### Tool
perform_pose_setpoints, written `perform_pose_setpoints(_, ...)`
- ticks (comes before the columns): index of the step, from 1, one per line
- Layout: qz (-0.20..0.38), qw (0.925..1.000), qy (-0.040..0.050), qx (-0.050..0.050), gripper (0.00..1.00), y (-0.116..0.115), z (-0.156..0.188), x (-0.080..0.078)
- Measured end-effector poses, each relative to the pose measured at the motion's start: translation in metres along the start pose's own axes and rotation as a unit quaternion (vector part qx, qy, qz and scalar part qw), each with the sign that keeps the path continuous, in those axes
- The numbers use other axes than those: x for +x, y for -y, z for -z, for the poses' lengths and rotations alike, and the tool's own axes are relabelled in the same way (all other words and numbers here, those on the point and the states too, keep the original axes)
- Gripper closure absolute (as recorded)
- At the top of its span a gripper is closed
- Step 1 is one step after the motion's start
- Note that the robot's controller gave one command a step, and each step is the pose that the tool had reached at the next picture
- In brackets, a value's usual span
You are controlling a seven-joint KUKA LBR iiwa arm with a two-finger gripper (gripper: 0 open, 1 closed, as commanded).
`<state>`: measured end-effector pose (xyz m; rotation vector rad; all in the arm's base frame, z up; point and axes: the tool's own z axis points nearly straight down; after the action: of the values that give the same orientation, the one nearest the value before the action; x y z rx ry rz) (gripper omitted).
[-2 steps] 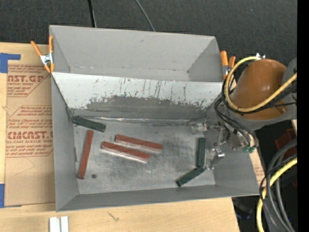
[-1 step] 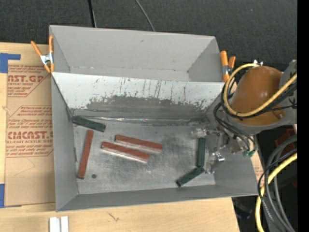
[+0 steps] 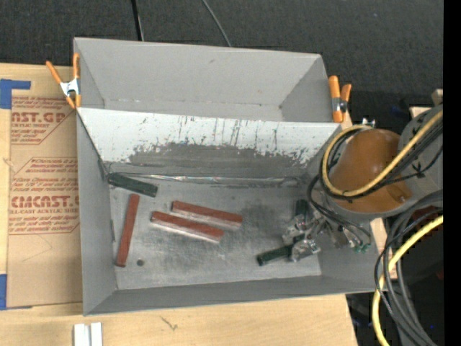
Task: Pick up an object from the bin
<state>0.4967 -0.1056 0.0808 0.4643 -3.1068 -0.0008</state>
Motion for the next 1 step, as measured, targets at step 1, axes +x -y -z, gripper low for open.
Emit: perform_pose_setpoints(1,0.0,1.0,0.0001,0.0,1.0,-0.0001,0.0,-0.0001)
